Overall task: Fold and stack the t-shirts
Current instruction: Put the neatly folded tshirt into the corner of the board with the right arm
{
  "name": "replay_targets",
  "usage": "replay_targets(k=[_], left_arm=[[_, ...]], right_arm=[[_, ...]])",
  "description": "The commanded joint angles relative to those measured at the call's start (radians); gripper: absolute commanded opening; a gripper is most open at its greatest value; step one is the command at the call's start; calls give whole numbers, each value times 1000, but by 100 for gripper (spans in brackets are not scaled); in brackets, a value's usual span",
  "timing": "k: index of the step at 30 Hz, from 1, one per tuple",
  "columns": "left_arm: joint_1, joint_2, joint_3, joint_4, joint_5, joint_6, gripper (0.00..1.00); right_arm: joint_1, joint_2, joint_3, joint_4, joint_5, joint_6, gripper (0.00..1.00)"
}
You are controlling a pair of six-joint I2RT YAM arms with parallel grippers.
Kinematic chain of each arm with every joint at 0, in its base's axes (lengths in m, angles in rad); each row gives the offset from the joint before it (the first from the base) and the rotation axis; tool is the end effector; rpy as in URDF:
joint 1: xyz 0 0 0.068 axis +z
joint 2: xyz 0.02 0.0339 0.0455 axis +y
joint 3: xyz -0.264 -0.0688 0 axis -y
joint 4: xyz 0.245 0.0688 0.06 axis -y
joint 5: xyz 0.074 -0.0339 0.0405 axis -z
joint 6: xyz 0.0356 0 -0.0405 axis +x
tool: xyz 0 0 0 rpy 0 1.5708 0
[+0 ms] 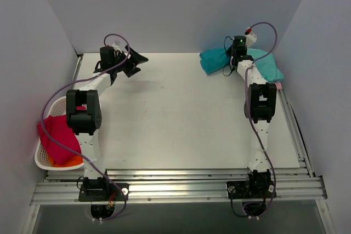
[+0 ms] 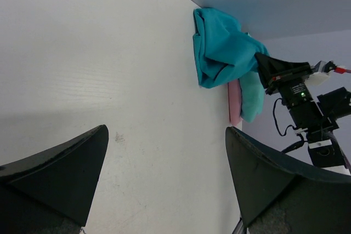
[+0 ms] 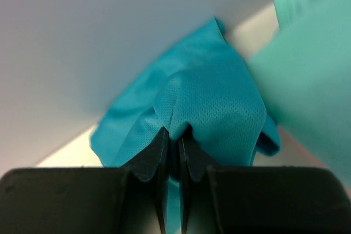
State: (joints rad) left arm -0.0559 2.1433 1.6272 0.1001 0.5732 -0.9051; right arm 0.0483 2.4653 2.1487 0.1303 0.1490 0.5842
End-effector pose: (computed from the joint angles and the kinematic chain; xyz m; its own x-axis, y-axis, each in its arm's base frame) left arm 0.4989 -0.0473 0.2247 -0.6757 -0.6240 -0.3926 0.0176 0.5187 -0.8548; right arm 0.5843 0.0230 0.2393 -0.1003 0.5412 -0.8349 0.1838 0.8348 0.5191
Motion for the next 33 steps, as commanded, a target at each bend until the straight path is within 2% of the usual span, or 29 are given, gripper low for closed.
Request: replay_targets(k=[1, 8, 13, 14, 16, 17, 19, 23, 29, 33], left_arm=[[7, -51, 0, 64, 20, 0, 97], [10, -36, 20, 43, 34, 3, 97], [10, -11, 80, -65, 19, 55, 97], [10, -11, 77, -62, 22, 51, 97], [8, -10, 72, -51, 24, 45, 97], [7, -10, 71, -50, 22, 43, 97], [5, -13, 69, -48, 20, 43, 97], [-1, -19, 65, -46, 14, 46, 97], [-7, -19, 66, -45, 13, 46, 97], [-15, -16, 68, -42, 11, 45, 97]], right_arm=[[33, -138, -214, 95, -40, 40, 0], [165, -380, -636, 221, 32, 163, 0], [280, -515, -818, 154, 156, 238, 0], [288, -561, -867, 132, 175, 247, 5], [300, -595, -903, 108, 190, 253, 30], [300, -617, -909, 59, 208, 252, 58], [300, -635, -911, 8, 234, 247, 71], [294, -712, -955, -49, 307, 224, 80], [228, -773, -1033, -43, 301, 218, 82], [179, -775, -1081, 34, 268, 204, 82]])
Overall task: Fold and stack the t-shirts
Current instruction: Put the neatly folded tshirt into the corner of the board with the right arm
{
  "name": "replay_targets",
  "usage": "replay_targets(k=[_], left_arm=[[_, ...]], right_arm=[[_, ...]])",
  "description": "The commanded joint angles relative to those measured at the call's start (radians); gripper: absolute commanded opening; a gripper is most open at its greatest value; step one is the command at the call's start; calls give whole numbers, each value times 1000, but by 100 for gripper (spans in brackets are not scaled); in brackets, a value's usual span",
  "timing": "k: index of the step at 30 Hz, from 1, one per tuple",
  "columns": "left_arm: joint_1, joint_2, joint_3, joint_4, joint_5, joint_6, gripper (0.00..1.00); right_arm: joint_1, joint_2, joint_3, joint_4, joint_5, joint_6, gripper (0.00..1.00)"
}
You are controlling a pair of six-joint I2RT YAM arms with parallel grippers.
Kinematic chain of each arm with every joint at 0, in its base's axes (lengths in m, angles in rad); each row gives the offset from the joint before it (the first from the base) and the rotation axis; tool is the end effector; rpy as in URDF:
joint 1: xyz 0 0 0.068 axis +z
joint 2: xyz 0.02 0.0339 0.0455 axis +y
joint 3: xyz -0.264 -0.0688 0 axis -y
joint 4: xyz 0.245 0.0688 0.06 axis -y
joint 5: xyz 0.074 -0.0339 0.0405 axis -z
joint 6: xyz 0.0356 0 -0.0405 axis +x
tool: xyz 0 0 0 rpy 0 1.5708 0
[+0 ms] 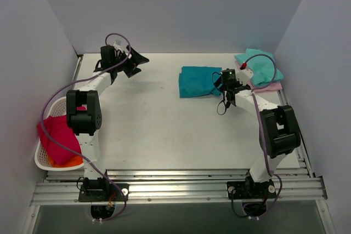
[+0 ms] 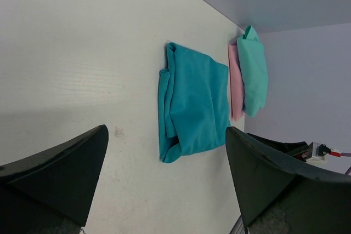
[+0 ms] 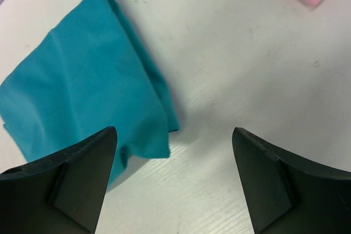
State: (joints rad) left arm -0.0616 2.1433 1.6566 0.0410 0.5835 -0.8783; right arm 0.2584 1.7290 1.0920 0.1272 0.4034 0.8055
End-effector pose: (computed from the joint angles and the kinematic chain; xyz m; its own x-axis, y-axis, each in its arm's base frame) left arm 0.4991 -0.0504 0.2291 -0.6961 -0.6006 -0.3933 0.0184 0.5327 -0.8461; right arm 0.3781 0.0855 0.2246 -0.2574 0.6180 -0.7428 0.4069 0.7666 0.4968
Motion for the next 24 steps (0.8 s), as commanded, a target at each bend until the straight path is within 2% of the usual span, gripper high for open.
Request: replay_targets(k=[1, 7, 13, 18, 24], left_arm=[[-10, -14, 40, 17, 1, 18, 97], [-15, -20, 39, 14, 4, 21, 97], [-15, -25, 37, 11, -4, 27, 97], [-15, -5, 51, 0, -5, 33, 97], [-15, 15, 63, -4, -10, 36, 97]], right_arm=[[-37, -7, -23, 54, -7, -19, 82], [-70, 214, 34, 196, -89, -8, 80], [-62, 369, 130, 268, -156, 0, 79], [-59, 412, 186, 275, -184, 3, 79], [-58, 412, 174, 281, -215, 20, 75]])
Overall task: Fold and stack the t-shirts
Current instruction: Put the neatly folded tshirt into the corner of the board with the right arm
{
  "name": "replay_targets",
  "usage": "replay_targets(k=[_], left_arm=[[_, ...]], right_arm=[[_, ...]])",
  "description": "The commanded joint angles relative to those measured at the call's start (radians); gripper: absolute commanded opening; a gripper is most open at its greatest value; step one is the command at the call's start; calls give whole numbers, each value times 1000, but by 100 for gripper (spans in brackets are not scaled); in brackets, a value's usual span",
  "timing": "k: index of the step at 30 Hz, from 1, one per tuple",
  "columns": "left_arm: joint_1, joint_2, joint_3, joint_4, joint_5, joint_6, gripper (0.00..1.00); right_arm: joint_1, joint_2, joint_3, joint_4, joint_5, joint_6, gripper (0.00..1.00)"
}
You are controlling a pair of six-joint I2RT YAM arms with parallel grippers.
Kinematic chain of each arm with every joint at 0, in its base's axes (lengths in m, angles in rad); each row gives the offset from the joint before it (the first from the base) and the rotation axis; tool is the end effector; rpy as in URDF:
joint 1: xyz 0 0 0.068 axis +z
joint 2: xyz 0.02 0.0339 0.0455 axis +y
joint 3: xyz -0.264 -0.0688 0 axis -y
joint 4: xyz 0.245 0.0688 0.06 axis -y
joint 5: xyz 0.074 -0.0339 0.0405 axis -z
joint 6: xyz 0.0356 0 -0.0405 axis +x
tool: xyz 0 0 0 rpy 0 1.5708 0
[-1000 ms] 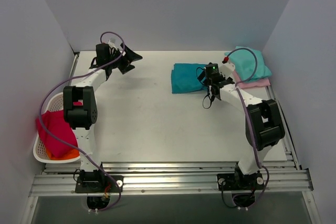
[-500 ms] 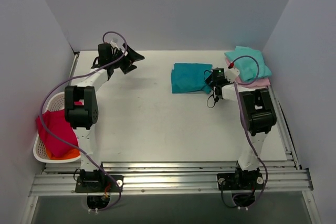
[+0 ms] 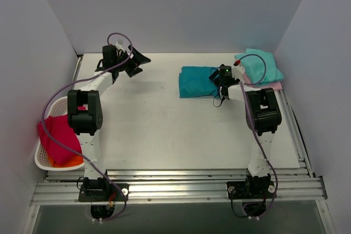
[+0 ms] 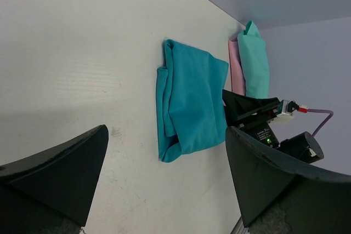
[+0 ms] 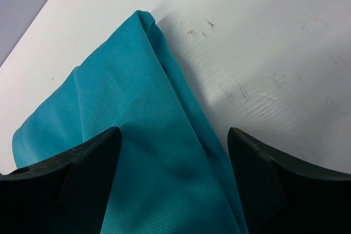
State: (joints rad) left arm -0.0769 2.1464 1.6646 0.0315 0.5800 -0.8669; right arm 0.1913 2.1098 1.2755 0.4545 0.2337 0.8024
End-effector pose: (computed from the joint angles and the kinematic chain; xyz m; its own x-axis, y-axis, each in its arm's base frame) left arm 0.4991 -0.0580 0.2294 -0.7049 -0.5852 -0.4008 0.0292 0.5407 -0.8407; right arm 0.4585 0.0804 0.1586 -0.2341 0.6671 -0.7072 0.2799 0.7429 0.6081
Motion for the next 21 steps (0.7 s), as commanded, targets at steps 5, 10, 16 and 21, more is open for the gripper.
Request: replay_targets(k=[5, 10, 16, 21], left_arm=[[2, 23, 63, 2, -2, 25, 97], [5, 18, 58, 1, -2, 26, 97], [9, 18, 55, 4, 0, 25, 97], [9, 20, 57, 5, -2, 23, 97]], right_arm=[[23, 41, -80, 49, -96, 50, 56], [60, 96, -79, 67, -122, 69, 22], [62, 108, -76, 72, -114, 60, 0], [42, 92, 20, -15, -103, 11, 0]])
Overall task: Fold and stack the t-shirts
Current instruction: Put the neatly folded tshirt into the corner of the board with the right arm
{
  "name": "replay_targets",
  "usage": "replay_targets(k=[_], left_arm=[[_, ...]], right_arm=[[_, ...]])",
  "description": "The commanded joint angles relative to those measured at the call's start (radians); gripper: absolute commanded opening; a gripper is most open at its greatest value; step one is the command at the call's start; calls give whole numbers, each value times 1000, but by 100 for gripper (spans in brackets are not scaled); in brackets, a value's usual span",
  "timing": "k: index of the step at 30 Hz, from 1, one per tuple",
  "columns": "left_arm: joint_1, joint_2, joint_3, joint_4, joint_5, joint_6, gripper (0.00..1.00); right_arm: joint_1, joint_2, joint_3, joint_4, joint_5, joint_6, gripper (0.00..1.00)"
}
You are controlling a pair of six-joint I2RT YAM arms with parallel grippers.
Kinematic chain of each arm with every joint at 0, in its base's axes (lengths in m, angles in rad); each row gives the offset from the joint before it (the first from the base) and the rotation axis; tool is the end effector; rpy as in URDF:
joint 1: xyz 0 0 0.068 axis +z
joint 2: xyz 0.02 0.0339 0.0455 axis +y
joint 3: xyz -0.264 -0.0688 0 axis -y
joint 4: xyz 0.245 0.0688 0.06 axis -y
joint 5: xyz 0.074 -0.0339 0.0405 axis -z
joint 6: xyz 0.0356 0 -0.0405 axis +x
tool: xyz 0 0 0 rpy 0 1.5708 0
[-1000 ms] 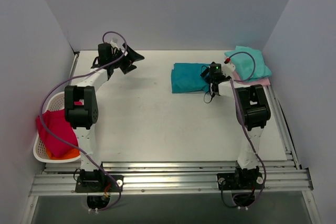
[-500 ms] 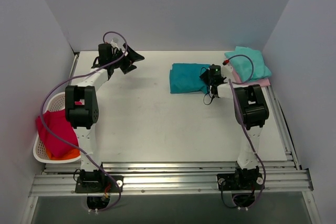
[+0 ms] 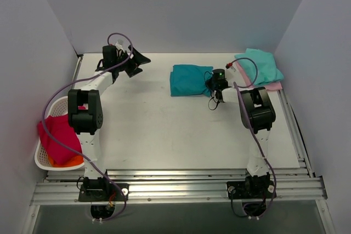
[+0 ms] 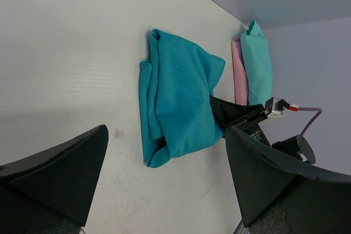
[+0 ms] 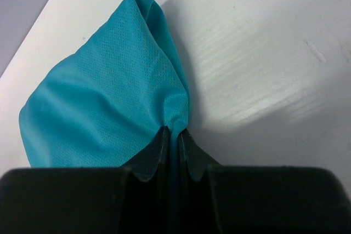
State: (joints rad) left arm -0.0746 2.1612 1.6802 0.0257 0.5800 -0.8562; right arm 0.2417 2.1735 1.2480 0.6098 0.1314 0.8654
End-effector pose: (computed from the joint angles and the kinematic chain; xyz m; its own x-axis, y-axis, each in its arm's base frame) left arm 0.5023 -0.0571 0.2270 -0.7052 -0.5809 -0.4065 0.0313 0.5473 -0.8363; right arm 0.4563 0.1077 0.1374 -0.2840 0.7074 -0.6473 0.1541 0.7000 0.6974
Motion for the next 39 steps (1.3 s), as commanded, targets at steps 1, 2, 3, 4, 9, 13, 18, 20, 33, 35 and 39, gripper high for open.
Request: replay_targets(k=[1, 2, 3, 4, 9, 13, 18, 20, 33, 35, 39], left_arm=[[7, 3, 41, 11, 1, 11, 97], [7, 0, 39, 8, 1, 11, 97], [7, -1, 38, 10, 3, 11, 97], [7, -7, 35, 11, 3, 13, 97], [7, -12, 33, 13, 7, 9, 97], [10, -9, 33, 20, 17, 5, 97], [15, -8, 27, 31, 18, -1, 97], [16, -4, 30, 31, 20, -4, 97], [16, 0, 29, 37, 21, -7, 97], [16, 6, 33, 39, 20, -7, 97], [16, 11, 35, 40, 17, -7, 97]], right_arm=[[-8, 23, 112, -191, 14, -63, 0], [-10, 26, 151, -215, 22, -78, 0], [-19, 32, 189, -261, 30, -98, 0], [-25, 38, 270, -283, 30, -104, 0], [-59, 87, 494, -419, 28, -146, 0], [-87, 132, 651, -496, 42, -181, 0], [-125, 221, 865, -570, 19, -224, 0], [-143, 252, 936, -585, 4, -247, 0], [-346, 240, 1121, -665, 2, -293, 0], [-396, 198, 1073, -651, -9, -289, 0], [-475, 53, 925, -570, -32, -261, 0]])
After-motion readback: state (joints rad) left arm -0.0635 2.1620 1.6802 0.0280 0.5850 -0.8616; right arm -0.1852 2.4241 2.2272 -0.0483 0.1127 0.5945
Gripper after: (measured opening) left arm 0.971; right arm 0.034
